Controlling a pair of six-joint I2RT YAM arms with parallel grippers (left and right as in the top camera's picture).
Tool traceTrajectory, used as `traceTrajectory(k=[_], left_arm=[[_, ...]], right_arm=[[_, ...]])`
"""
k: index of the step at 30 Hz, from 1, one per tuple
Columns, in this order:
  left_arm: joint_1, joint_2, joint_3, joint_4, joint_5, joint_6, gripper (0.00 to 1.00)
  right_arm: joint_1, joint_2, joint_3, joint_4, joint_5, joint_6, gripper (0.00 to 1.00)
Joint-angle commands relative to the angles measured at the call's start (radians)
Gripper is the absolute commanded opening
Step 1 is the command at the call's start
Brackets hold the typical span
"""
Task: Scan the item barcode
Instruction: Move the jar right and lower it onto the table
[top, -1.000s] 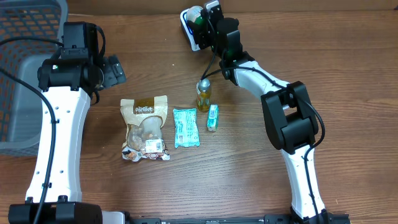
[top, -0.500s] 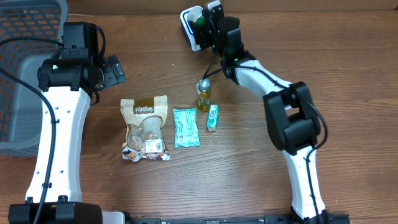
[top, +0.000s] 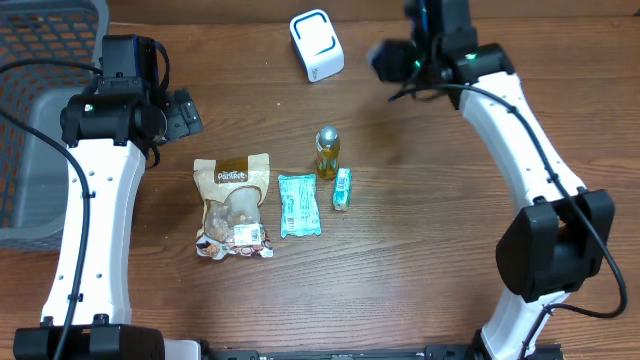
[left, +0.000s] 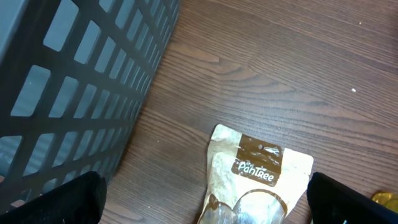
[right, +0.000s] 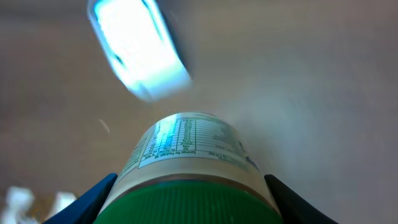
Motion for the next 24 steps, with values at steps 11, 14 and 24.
traceTrajectory(k=[11, 14, 24], left_arm=[[-0.002, -0.003, 0.004, 0.001, -0.01, 0.026, 0.99], [-0.002, -0.003, 0.004, 0.001, -0.01, 0.026, 0.99], [-0.002, -0.003, 0.004, 0.001, -0.01, 0.026, 0.99]], right_arm=[[-0.189, 0.041, -0.128, -0.34, 0.072, 0.025, 0.1], [-0.218, 0.041, -0.17, -0.331, 0.08, 0.05, 0.1], [-0.28, 0.041, -0.343, -0.234, 0.114, 0.071, 0.18]])
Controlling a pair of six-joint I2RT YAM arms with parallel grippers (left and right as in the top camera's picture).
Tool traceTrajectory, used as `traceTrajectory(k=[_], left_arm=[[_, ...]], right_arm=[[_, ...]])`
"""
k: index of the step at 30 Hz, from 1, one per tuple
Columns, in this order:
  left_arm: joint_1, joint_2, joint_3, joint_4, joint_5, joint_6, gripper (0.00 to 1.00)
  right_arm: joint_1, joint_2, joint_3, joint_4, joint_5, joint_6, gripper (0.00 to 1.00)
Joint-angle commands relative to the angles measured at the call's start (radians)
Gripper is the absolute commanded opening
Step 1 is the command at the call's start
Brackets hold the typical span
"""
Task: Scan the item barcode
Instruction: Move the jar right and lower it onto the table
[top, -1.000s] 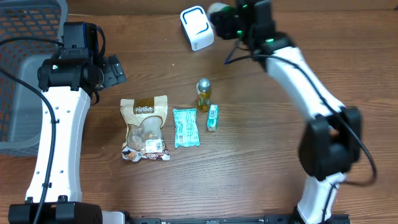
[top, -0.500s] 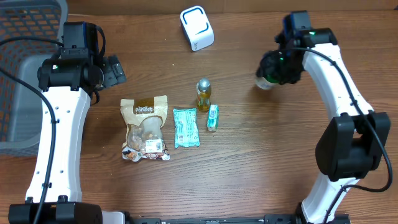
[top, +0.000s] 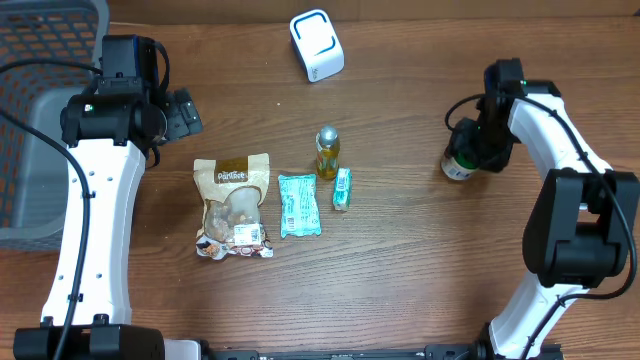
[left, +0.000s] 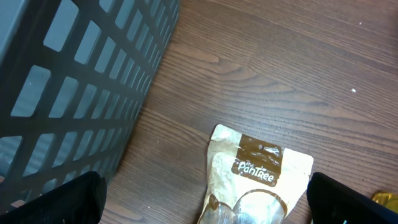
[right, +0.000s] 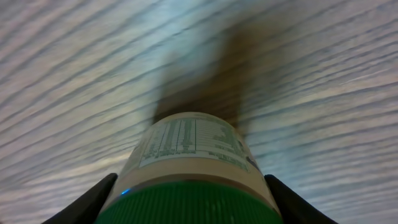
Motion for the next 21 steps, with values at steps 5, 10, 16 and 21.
traceTrajectory(k=[5, 10, 16, 21], left_arm=[[-0.002, -0.003, 0.005, 0.001, -0.01, 0.026, 0.99], [-0.002, -0.003, 0.005, 0.001, -0.01, 0.026, 0.99], [-0.002, -0.003, 0.005, 0.001, -0.01, 0.026, 0.99], [-0.002, -0.003, 0.005, 0.001, -0.01, 0.026, 0.99]], right_arm=[[-0.009, -0.002, -0.07, 0.058, 0.098, 0.011, 0.43], [-0.009, -0.002, -0.071, 0.064, 0.098, 0.011, 0.78], [-0.009, -0.002, -0.071, 0.075, 0.098, 0.01, 1.0], [-0.009, -0.007, -0.05, 0.112, 0.098, 0.006, 1.0]])
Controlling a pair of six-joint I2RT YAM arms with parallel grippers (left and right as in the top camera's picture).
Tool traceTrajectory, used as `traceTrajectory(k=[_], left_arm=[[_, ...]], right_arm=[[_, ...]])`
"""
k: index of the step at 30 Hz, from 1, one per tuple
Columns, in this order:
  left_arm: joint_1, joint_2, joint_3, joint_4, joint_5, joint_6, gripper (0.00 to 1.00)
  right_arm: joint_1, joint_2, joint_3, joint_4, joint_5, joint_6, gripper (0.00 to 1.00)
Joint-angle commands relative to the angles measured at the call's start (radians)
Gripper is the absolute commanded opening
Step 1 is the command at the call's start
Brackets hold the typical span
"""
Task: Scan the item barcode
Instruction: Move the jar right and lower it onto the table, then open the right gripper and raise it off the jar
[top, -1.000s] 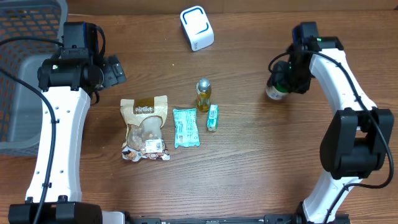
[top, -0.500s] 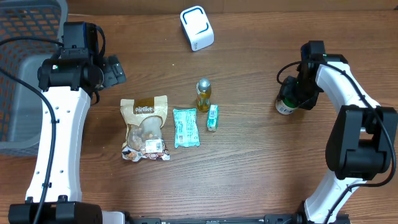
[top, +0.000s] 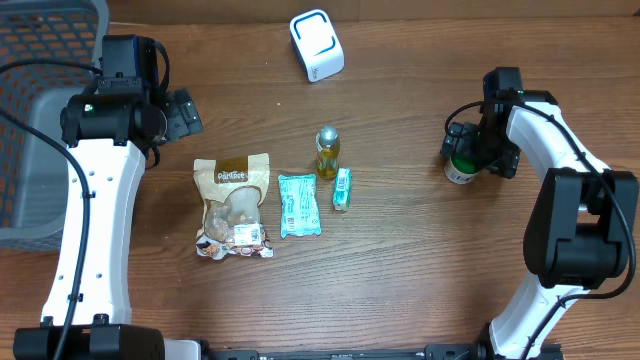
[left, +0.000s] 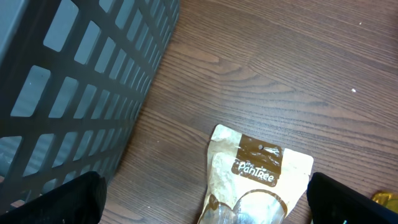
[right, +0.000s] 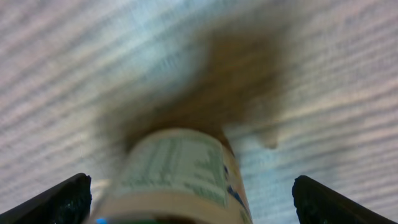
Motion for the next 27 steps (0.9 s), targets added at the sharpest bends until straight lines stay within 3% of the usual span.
traceTrajectory(k=[1, 11, 18, 27], left_arm=[[-0.002, -0.003, 0.005, 0.0, -0.01, 0.026, 1.0], [-0.002, -0.003, 0.005, 0.0, -0.01, 0.026, 1.0], [-0.002, -0.003, 0.005, 0.0, -0.01, 0.026, 0.99], [-0.002, -0.003, 0.004, 0.0, -0.01, 0.026, 1.0]], right_arm=[[-0.005, -0.008, 0.037, -0.002, 0.017, -0.001, 1.0], [0.014, -0.086, 0.271, -0.023, -0.023, 0.0, 1.0], [0.09, -0.08, 0.273, -0.018, -0.224, 0.0, 1.0], [0.259, -0.077, 0.219, 0.065, -0.1, 0.037, 1.0]])
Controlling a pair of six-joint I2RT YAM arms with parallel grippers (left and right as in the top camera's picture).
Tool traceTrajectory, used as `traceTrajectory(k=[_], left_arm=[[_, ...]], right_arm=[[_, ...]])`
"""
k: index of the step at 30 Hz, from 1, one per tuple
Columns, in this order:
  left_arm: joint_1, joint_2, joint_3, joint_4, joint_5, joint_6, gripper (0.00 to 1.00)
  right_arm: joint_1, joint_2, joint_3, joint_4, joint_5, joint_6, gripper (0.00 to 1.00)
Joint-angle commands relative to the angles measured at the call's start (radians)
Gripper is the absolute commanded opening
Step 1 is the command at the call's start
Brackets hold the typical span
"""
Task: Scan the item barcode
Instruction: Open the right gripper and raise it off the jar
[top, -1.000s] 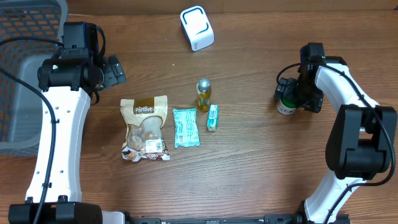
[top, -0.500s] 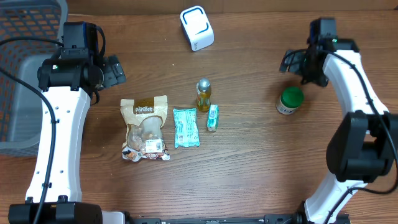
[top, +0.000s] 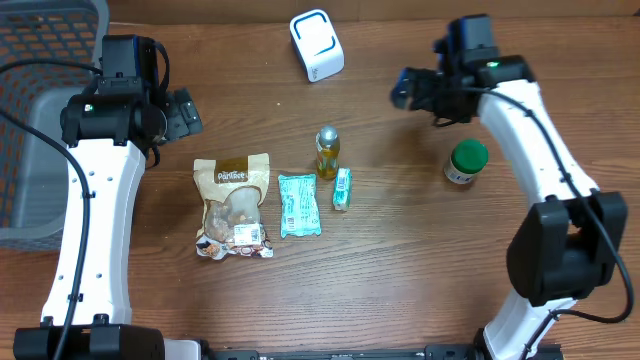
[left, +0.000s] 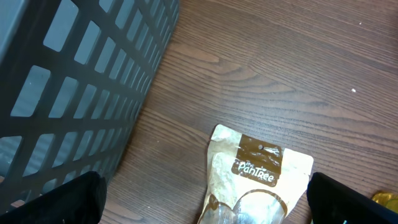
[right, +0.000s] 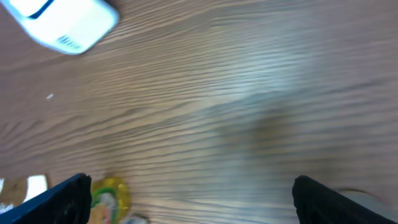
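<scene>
The white scanner (top: 317, 44) stands at the back of the table and shows again as the scanner (right: 65, 22) in the right wrist view. A green-lidded jar (top: 465, 162) stands alone at the right. My right gripper (top: 404, 90) hovers open and empty between scanner and jar; its open span (right: 199, 208) frames bare wood. A PanTree snack pouch (top: 233, 205), a teal packet (top: 298, 204), a small teal packet (top: 343, 188) and a yellow bottle (top: 327, 151) lie mid-table. My left gripper (top: 187, 112) is open above the pouch (left: 261, 177).
A grey mesh basket (top: 40, 120) fills the left edge of the table, and the basket wall (left: 62, 81) is close to my left gripper. The yellow bottle (right: 112, 196) sits at the lower left of the right wrist view.
My right gripper was open around the green-lidded jar at the right of the table; now it is up and to the left, away from the jar, which stands alone. The left arm is unchanged.
My right gripper held the green-lidded jar close to the white scanner. Then it held the jar low over the right side of the table. Then its fingers stood open around the jar there. Now it is clear of the jar. The left arm never moved.
</scene>
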Motion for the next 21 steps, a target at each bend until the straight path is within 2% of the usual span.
traceTrajectory(k=[1, 7, 10, 15, 17, 21], left_arm=[[-0.002, -0.003, 0.005, 0.001, -0.01, 0.026, 1.0], [-0.002, -0.003, 0.005, 0.001, -0.01, 0.026, 0.99], [-0.002, -0.003, 0.005, 0.001, -0.01, 0.026, 0.99], [-0.002, -0.003, 0.005, 0.001, -0.01, 0.026, 1.0], [-0.002, -0.003, 0.005, 0.001, -0.01, 0.026, 1.0], [-0.002, -0.003, 0.005, 0.001, -0.01, 0.026, 1.0]], right_arm=[[0.053, -0.003, -0.034, 0.02, 0.084, 0.034, 1.0], [0.102, 0.002, -0.038, 0.027, 0.087, 0.034, 1.0], [0.103, 0.002, -0.039, 0.023, 0.087, 0.034, 0.77], [0.102, 0.002, -0.048, 0.014, 0.09, 0.034, 0.56], [0.102, 0.002, -0.058, 0.011, 0.114, 0.042, 0.52], [0.102, 0.002, -0.096, 0.013, 0.211, 0.055, 0.52]])
